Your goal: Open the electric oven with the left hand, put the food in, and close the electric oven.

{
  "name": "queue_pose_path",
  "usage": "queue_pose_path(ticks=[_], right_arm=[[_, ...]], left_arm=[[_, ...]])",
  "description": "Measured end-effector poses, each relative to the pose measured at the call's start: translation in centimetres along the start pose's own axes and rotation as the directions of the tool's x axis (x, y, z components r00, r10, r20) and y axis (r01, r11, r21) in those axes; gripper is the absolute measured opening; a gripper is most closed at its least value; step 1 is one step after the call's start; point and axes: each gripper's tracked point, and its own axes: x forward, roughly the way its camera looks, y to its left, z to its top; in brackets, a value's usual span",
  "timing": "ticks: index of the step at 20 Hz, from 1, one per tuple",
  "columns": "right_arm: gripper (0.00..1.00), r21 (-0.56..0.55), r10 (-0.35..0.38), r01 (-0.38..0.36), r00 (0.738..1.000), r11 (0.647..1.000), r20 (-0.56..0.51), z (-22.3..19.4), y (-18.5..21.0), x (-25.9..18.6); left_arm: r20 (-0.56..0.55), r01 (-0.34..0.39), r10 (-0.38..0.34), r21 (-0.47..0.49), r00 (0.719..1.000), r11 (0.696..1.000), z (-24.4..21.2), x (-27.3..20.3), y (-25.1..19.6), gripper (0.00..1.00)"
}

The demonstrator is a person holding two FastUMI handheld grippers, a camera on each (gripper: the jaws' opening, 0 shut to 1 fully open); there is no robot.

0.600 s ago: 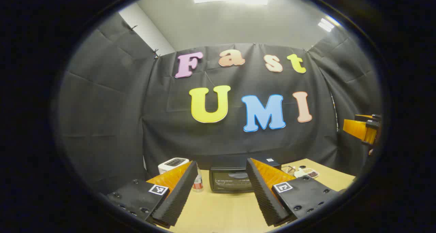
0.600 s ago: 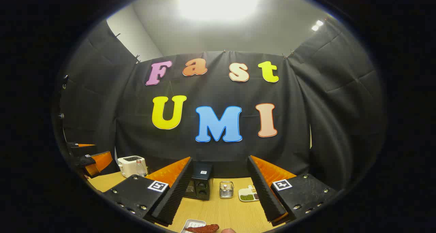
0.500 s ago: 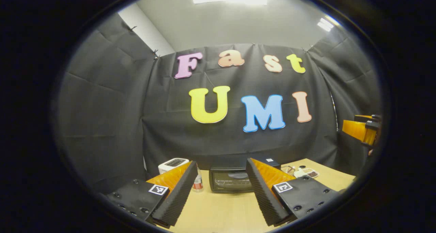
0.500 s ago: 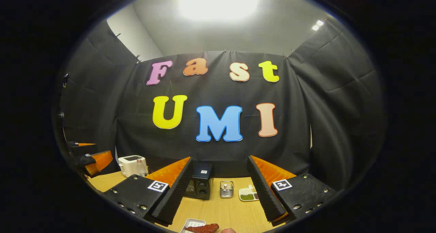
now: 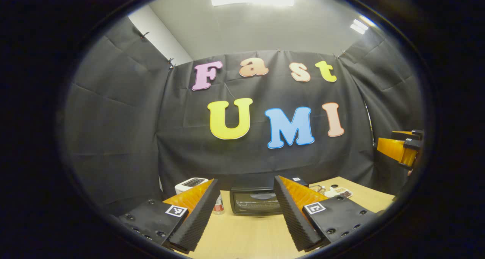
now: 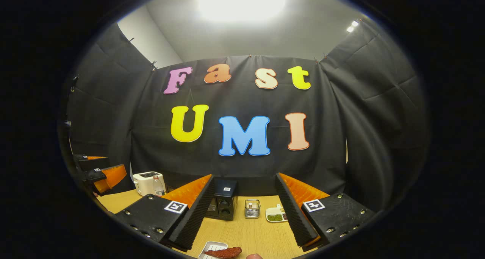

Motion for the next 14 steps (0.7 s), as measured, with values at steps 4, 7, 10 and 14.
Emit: queue_pose_path(ticks=[4, 7, 10, 14], right_arm=[[0.96, -0.005, 0.01, -0.01, 1.0, 1.0, 0.003, -0.1, -0.7, 0.0], [0.96, -0.006, 0.022, -0.022, 1.0, 1.0, 0.006, -0.3, -1.4, -0.2], [0.96, 0.0, 0.042, -0.042, 0.999, 0.999, 0.002, -0.7, -2.2, -0.3], [0.96, 0.007, 0.081, -0.081, 0.997, 0.997, 0.002, -1.6, -2.9, -0.6]], left_arm=[[0.002, -0.009, 0.009, -0.001, 1.0, 1.0, 0.2, 0.1, -0.7, 0.96], [0.008, -0.019, 0.019, -0.003, 1.0, 1.0, 0.5, -0.1, -1.6, 1.0], [0.014, -0.023, 0.023, -0.001, 1.0, 1.0, 0.7, -0.2, -3.1, 1.0], [0.013, -0.038, 0.038, 0.004, 0.999, 0.999, 0.4, 0.2, -4.3, 0.98]])
